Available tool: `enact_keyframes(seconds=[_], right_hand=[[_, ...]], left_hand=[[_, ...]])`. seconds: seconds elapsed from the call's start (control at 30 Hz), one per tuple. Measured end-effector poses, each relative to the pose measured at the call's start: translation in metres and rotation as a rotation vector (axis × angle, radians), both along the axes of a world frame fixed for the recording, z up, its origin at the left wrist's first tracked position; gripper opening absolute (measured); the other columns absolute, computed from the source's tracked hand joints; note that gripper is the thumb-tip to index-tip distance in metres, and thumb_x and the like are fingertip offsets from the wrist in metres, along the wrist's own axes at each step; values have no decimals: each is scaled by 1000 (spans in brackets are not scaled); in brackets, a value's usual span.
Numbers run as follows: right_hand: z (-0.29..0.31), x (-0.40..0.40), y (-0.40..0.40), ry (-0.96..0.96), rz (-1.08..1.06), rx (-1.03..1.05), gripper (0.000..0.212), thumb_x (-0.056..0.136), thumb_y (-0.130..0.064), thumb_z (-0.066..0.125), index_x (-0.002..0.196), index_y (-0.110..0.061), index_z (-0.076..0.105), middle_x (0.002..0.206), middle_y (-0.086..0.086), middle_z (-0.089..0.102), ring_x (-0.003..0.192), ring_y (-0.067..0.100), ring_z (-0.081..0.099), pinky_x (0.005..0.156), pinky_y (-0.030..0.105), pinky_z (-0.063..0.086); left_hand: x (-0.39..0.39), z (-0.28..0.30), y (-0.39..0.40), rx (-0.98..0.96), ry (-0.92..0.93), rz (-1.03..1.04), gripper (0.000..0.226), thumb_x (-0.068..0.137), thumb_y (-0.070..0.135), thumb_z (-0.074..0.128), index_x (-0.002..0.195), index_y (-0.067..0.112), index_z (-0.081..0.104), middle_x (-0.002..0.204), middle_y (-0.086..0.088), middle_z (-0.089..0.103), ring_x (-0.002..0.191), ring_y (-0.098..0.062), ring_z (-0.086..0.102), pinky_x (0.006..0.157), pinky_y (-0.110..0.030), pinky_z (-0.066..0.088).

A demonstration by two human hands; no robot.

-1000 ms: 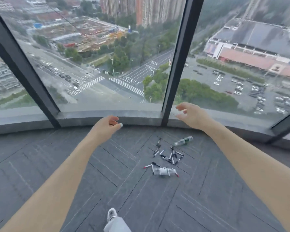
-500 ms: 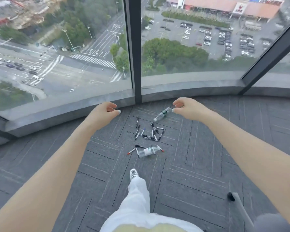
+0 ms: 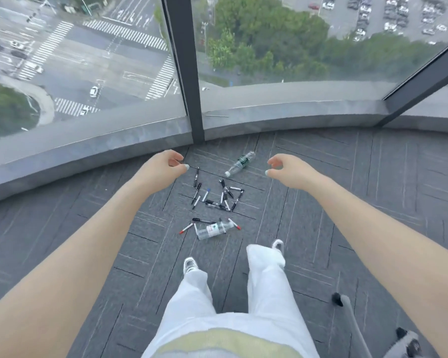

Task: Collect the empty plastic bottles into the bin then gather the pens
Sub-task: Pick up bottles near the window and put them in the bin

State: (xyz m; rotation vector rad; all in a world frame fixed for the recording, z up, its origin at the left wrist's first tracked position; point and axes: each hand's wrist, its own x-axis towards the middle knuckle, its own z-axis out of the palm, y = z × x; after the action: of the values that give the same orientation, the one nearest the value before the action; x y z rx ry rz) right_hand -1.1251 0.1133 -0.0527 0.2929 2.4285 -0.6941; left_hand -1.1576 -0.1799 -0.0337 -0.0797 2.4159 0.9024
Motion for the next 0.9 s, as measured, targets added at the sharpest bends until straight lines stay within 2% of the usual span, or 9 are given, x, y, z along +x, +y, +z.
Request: enact_keyframes(seconds=[0.07,0.13,0.2,0.33,0.5,0.6,0.77,0.9], right_hand=[[-10,-30,13,-3,82,23,44,93,-33,51,134,-17,46,137,1,51,107,20,54,84,28,39],[-23,-61,26,-25,195,50,44,93,-32,50,134,-15,46,137,2,51,119,21,51,91,30,40],[-38,-94,36,-48,322,71,42,93,-31,50,132,-15,47,134,4,53,117,23,53,95,35,44],[-71,-150,56,-63,544,117,39,92,-29,49,129,-16,49,127,5,57,108,24,56,93,39,47],[-123,-196,66,-112,696,164,36,90,-27,48,125,-17,51,113,3,61,89,21,58,79,35,49],[-162,-209,61,-101,747,180,37,90,-27,48,124,-16,51,114,4,60,89,21,55,76,32,47],[-244,-212,50,-59,819,233,31,90,-27,47,119,-17,52,112,5,57,93,26,57,73,32,43],[-339,-205,56,-22,935,307,42,92,-29,49,132,-18,45,132,7,47,113,29,52,85,38,44]], left_hand=[[-7,-13,11,-12,-23,44,39,90,37,54,124,20,53,121,2,59,100,-16,55,84,-30,43],[-12,-28,23,-31,-55,110,39,90,37,53,125,20,53,122,3,58,92,-18,58,77,-29,43],[-14,-43,35,-74,-88,192,39,91,37,52,126,20,51,121,4,57,86,-19,57,70,-29,43],[-10,-84,75,-116,-155,380,39,92,34,52,128,18,50,127,-1,56,95,-16,51,79,-27,38],[-1,-137,133,-90,-317,356,40,92,31,50,129,16,48,126,-2,56,105,-19,54,87,-30,41],[-5,-168,148,-74,-317,399,38,91,30,52,127,17,49,121,-1,58,98,-18,52,86,-30,41],[-5,-244,145,-119,-283,425,40,91,30,52,129,18,49,122,1,57,107,-19,53,84,-30,40],[15,-345,143,-75,-306,546,36,89,29,54,124,19,50,121,1,59,101,-18,55,86,-30,43]])
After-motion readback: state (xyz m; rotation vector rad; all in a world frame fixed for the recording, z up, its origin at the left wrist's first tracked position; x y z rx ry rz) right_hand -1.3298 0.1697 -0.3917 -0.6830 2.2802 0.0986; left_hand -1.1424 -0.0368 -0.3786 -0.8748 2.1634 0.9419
